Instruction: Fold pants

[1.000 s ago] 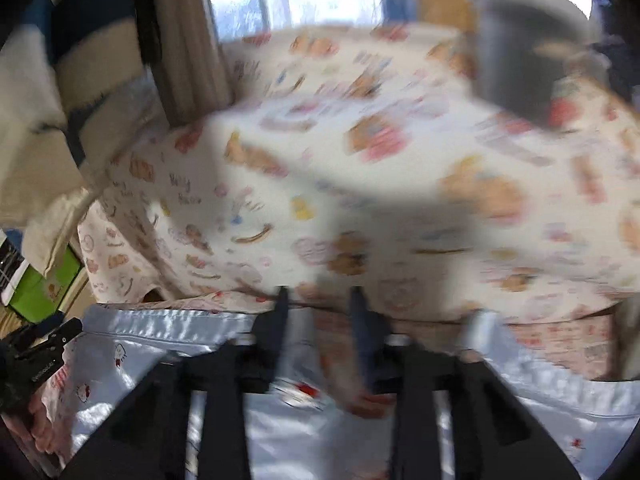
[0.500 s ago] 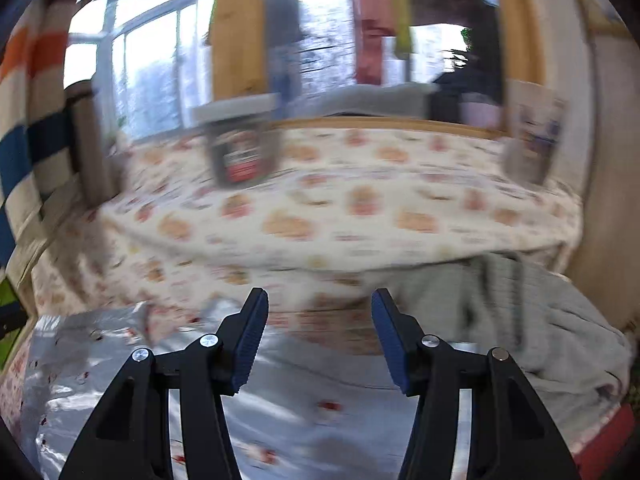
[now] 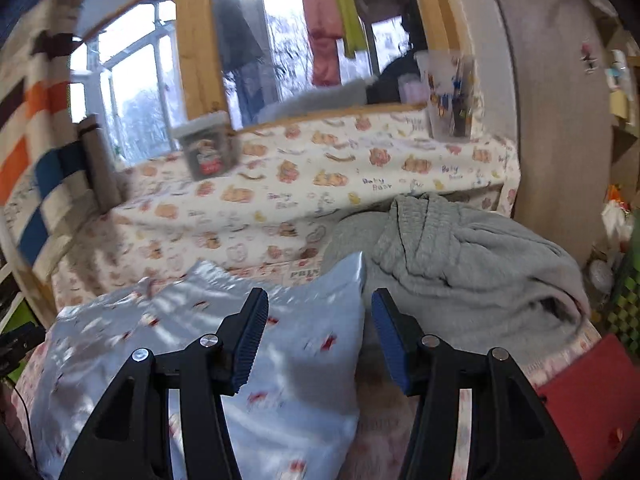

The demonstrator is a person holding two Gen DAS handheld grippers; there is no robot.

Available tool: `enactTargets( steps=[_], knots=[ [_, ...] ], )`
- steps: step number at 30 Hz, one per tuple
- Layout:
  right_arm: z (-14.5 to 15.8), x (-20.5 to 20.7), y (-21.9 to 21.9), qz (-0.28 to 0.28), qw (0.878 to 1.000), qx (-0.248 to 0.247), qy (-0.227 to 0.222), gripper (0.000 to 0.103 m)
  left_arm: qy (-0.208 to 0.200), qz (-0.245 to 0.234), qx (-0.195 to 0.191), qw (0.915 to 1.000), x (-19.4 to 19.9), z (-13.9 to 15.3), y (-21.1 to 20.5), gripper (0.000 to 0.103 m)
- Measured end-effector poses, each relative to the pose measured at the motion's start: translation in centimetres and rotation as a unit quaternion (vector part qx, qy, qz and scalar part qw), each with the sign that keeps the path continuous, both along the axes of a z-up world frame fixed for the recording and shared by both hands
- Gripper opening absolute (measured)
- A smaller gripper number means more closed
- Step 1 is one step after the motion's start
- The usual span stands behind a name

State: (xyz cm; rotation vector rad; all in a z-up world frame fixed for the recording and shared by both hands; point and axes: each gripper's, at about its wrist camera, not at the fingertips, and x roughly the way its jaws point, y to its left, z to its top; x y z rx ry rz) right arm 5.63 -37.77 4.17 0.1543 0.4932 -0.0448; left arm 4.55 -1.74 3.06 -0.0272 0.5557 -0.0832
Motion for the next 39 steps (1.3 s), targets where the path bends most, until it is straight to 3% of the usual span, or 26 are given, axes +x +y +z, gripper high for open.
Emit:
enactTargets(
  steps=[3, 7, 9, 12, 15, 19, 22, 25, 30, 36, 39],
  knots=[
    [-0.4, -4.5, 1.6, 0.01, 1.0, 0.011, -0.025, 0.055, -0.027, 0.022, 0.012, 0.9993, -4.1, -0.6, 0.9, 0.053],
    [-2.1, -10.7, 4.5, 0.037, 0.997, 0.018, -0.06, 0.056, -0.034, 0.028, 0.009, 0.999, -8.2, -2.5, 1.8, 0.053],
    [-3.0, -13.6, 6.5, 0.049, 0.996, -0.013, -0.077, 0.061, -0.04, 0.027, 0.017, 0.9987, -9.8, -3.9, 1.9, 0.053],
    [-4.7, -17.8, 9.0, 0.038, 0.994, -0.051, -0.093, 0.062, -0.029, 0.022, 0.008, 0.9993, -12.0, -5.9, 2.1, 0.053],
    [-6.3, -20.1, 9.2, 0.035, 0.997, -0.005, -0.074, 0.062, -0.022, -0.001, -0.003, 0.9997, -13.8, -6.7, 1.7, 0.054],
    [-7.6, -21.7, 10.1, 0.024, 0.998, 0.001, -0.059, 0.062, -0.011, -0.013, 0.021, 0.9996, -14.7, -7.7, 0.6, 0.055],
    [-8.2, -22.8, 11.3, 0.021, 0.998, -0.012, -0.057, 0.062, 0.027, -0.016, 0.032, 0.999, -14.4, -8.7, 0.1, 0.055],
    [-8.9, -23.4, 12.3, 0.036, 0.999, -0.001, -0.037, 0.062, 0.02, -0.021, 0.017, 0.9994, -15.2, -8.7, 0.5, 0.055],
    [-9.9, -23.7, 13.8, 0.055, 0.998, -0.019, -0.019, 0.061, 0.015, -0.033, 0.033, 0.9988, -15.8, -8.9, 0.2, 0.055],
    [-10.3, -22.7, 14.8, 0.04, 0.997, -0.059, -0.005, 0.043, 0.027, -0.007, 0.055, 0.9981, -14.4, -9.6, -0.3, 0.057],
    [-10.3, -22.5, 14.5, 0.043, 0.998, -0.051, 0.002, 0.043, 0.021, -0.001, 0.066, 0.9976, -14.4, -9.6, -0.6, 0.057]
  ],
)
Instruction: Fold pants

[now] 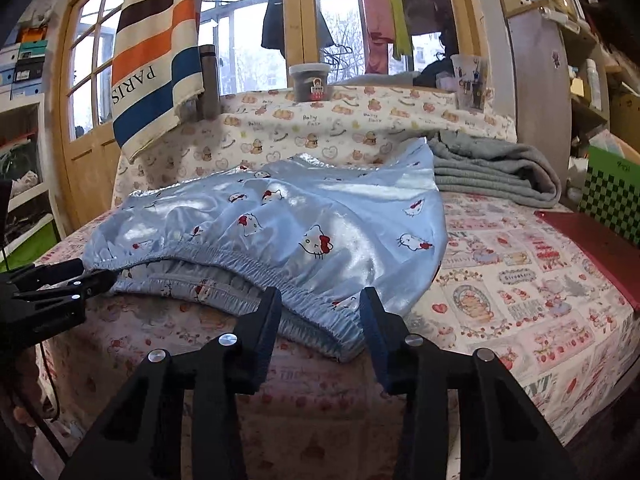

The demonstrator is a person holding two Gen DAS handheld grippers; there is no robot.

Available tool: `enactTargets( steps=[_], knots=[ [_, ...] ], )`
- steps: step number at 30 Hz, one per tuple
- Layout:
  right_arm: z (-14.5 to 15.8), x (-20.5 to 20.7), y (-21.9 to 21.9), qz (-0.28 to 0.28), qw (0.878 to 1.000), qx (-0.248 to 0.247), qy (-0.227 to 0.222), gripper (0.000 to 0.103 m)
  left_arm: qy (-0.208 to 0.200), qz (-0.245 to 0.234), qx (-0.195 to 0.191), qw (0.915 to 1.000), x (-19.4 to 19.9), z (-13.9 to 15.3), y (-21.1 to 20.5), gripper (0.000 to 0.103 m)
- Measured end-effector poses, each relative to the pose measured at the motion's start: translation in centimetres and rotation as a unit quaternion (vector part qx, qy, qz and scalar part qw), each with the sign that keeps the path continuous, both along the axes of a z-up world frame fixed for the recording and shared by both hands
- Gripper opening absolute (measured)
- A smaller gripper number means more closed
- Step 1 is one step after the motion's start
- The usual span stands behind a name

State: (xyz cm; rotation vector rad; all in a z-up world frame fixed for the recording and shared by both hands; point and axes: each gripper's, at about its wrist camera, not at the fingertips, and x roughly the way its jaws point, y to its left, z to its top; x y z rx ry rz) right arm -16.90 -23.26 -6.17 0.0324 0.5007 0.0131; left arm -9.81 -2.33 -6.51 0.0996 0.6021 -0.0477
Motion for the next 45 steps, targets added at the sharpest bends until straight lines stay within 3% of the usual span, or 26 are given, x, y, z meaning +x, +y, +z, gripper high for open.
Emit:
enactTargets(
  steps=[7, 10, 15, 19, 39, 45],
  knots=[
    [-0.6, 0.2, 0.9, 0.002, 0.999, -0.052, 0.013, 0.043, -0.02, 0.037, 0.005, 0.9991, -0.2, 0.2, 0.7, 0.056],
    [-0.7, 0.5, 0.7, -0.014, 0.998, -0.054, 0.014, 0.043, -0.032, 0.04, -0.003, 0.9987, -0.5, 0.2, 1.0, 0.044],
    [-0.8, 0.6, 1.0, -0.027, 0.996, -0.08, 0.013, 0.039, -0.04, 0.054, 0.005, 0.9977, -0.6, -0.3, 0.9, 0.04],
    [-0.6, 0.7, 0.6, -0.015, 0.997, -0.076, 0.022, 0.039, -0.054, 0.069, -0.008, 0.9962, -1.0, 0.1, 1.3, 0.039],
    [0.5, 0.9, 1.4, 0.002, 0.988, -0.142, 0.06, 0.039, -0.031, 0.071, -0.01, 0.997, -0.6, 0.1, 1.4, 0.041],
    [0.3, 1.1, 1.1, 0.002, 0.989, -0.136, 0.063, 0.039, -0.03, 0.07, -0.01, 0.997, -0.7, -0.1, 1.2, 0.041]
  ],
)
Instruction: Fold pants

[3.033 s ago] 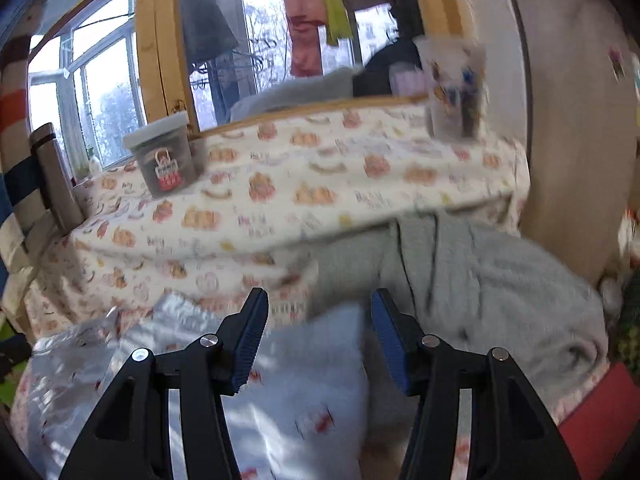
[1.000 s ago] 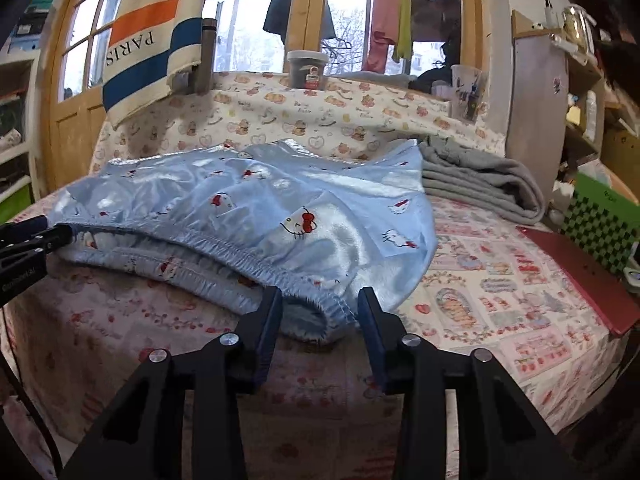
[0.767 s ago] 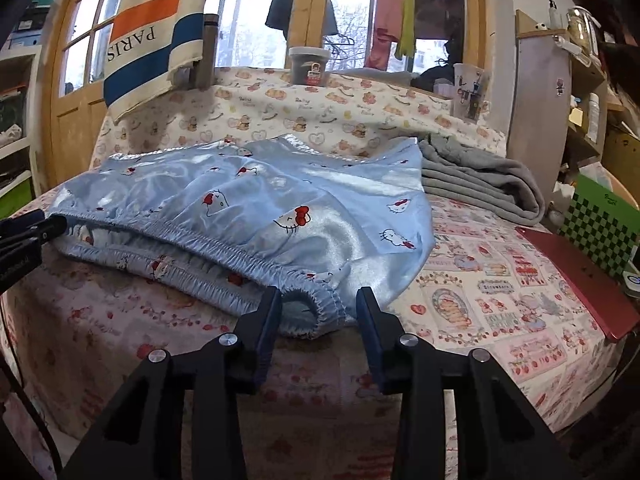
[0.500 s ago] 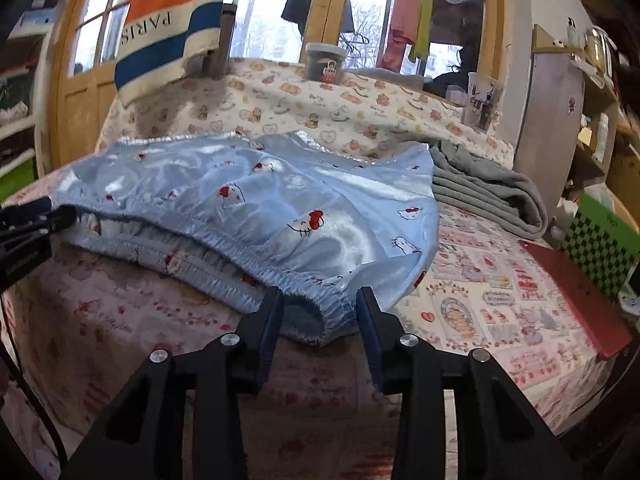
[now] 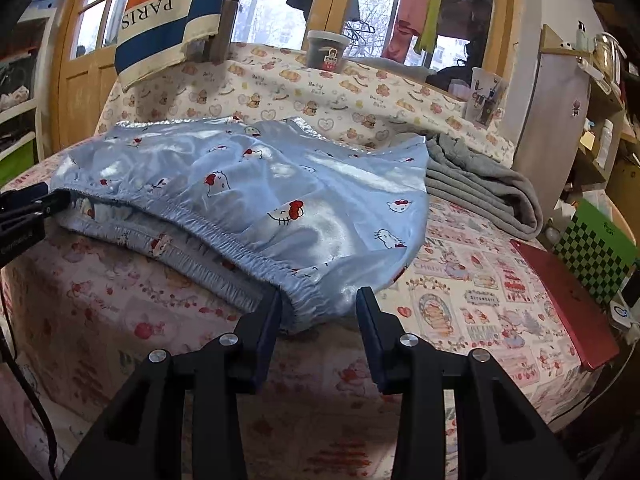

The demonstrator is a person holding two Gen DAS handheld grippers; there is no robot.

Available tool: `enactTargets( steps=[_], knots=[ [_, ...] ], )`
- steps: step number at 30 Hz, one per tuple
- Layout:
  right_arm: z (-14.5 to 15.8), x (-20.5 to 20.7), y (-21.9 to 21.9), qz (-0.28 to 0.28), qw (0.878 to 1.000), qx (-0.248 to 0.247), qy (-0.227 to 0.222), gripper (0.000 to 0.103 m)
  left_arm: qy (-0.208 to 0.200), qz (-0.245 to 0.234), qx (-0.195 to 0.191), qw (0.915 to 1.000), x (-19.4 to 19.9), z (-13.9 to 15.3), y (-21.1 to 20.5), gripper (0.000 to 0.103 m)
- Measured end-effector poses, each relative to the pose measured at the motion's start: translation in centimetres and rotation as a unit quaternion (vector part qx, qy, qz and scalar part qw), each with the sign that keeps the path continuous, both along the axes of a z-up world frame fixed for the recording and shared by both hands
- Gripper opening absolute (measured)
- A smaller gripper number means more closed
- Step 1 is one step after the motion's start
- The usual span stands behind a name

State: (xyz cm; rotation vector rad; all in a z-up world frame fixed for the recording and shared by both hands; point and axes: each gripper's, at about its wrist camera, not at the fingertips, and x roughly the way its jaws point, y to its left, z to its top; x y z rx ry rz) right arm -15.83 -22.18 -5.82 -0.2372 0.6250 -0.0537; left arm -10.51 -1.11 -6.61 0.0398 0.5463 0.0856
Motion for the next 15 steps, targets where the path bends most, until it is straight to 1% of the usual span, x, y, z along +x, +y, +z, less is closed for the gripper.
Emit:
enactTargets(
  steps=[1, 2, 3, 4, 5, 6, 7, 9, 10, 12, 13, 15],
  knots=[
    [-0.1, 0.1, 0.2, -0.004, 1.0, -0.007, -0.004, 0.037, 0.0, 0.0, 0.002, 1.0, 0.0, 0.0, -0.1, 0.04],
    [-0.1, 0.2, 0.3, -0.005, 1.0, -0.011, -0.009, 0.033, -0.002, 0.0, 0.003, 1.0, 0.0, 0.0, -0.1, 0.039],
    [-0.2, 0.4, 0.4, -0.003, 1.0, -0.011, -0.013, 0.016, -0.003, 0.0, 0.003, 1.0, -0.1, 0.0, -0.1, 0.036],
    [-0.2, 0.5, 0.5, 0.001, 1.0, -0.004, -0.013, 0.011, -0.005, -0.001, 0.002, 1.0, -0.1, 0.1, -0.1, 0.032],
    [-0.1, 0.6, 0.4, -0.001, 1.0, 0.004, -0.016, 0.011, -0.008, -0.003, -0.002, 1.0, -0.3, 0.1, -0.1, 0.027],
    [0.0, 0.4, 0.4, -0.001, 1.0, 0.011, -0.024, 0.008, -0.014, -0.002, -0.006, 0.9999, -0.6, 0.2, 0.0, 0.027],
    [0.2, 0.1, 0.4, 0.0, 0.999, 0.016, -0.036, 0.007, -0.024, 0.002, -0.009, 0.9997, -1.0, 0.3, 0.1, 0.026],
    [0.6, -0.9, 0.3, 0.004, 0.998, 0.027, -0.063, 0.007, -0.051, 0.005, -0.01, 0.9987, -2.2, 0.6, 0.1, 0.018],
    [0.7, -1.6, 0.2, 0.008, 0.996, 0.04, -0.076, 0.007, -0.062, 0.006, -0.008, 0.998, -2.8, 0.7, 0.0, 0.017],
    [0.8, -2.6, 0.0, 0.008, 0.994, 0.061, -0.085, 0.007, -0.077, 0.011, -0.003, 0.997, -3.9, 0.7, -0.1, 0.017],
    [0.6, -3.1, -0.1, 0.007, 0.994, 0.071, -0.086, 0.007, -0.077, 0.013, -0.003, 0.997, -4.3, 0.6, -0.1, 0.017],
    [0.3, -3.8, -0.2, 0.002, 0.993, 0.082, -0.079, 0.007, -0.063, 0.01, -0.017, 0.9978, -4.8, 0.1, 0.2, 0.018]
  ],
)
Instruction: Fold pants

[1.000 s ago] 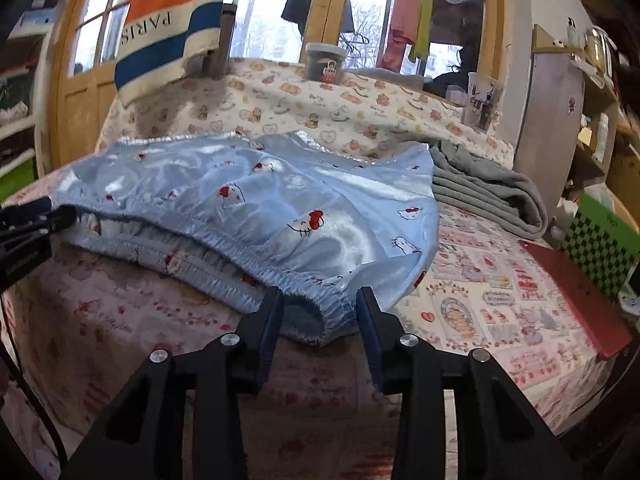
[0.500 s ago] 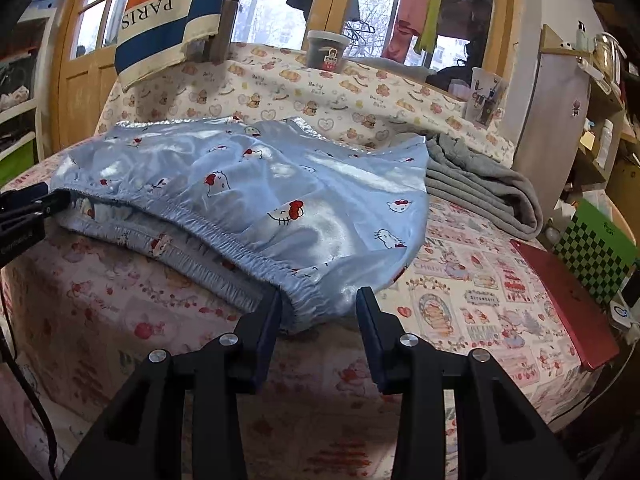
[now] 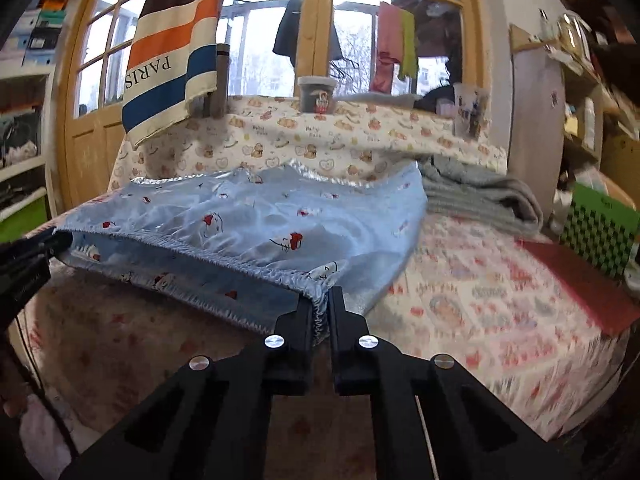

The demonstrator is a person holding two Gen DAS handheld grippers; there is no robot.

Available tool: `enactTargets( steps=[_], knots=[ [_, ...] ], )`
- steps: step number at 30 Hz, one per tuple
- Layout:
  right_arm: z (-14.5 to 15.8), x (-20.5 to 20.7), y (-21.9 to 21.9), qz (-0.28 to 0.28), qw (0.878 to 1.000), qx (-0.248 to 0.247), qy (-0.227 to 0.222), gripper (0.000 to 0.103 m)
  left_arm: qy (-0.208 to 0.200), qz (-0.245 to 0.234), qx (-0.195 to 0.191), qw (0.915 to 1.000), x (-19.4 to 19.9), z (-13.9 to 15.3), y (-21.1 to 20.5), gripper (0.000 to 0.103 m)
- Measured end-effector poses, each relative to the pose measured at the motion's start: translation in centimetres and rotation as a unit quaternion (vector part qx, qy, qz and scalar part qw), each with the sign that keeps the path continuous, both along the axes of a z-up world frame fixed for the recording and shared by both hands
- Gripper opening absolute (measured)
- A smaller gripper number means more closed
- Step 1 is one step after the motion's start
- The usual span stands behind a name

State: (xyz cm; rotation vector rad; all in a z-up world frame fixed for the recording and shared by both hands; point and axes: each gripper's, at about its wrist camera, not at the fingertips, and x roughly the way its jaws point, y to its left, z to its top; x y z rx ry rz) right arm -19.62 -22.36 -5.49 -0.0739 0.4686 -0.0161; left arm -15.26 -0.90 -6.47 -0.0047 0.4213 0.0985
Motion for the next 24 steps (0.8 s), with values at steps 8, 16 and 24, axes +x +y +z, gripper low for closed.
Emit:
enactTargets(
  steps=[8, 16, 24],
  knots=[
    [-0.9, -1.7, -1.2, 0.01, 0.999, 0.043, 0.027, 0.009, 0.028, -0.033, 0.006, 0.9991, -0.8, -0.9, -0.5, 0.022],
    [0.5, -2.3, -0.7, 0.03, 0.999, 0.043, 0.001, 0.06, 0.023, -0.054, -0.008, 0.9982, -2.5, 0.4, 0.2, 0.065],
    [2.1, -1.7, -1.4, 0.027, 0.997, 0.07, -0.024, 0.062, -0.022, -0.022, -0.001, 0.9995, -1.0, 3.2, 0.0, 0.061]
  ],
)
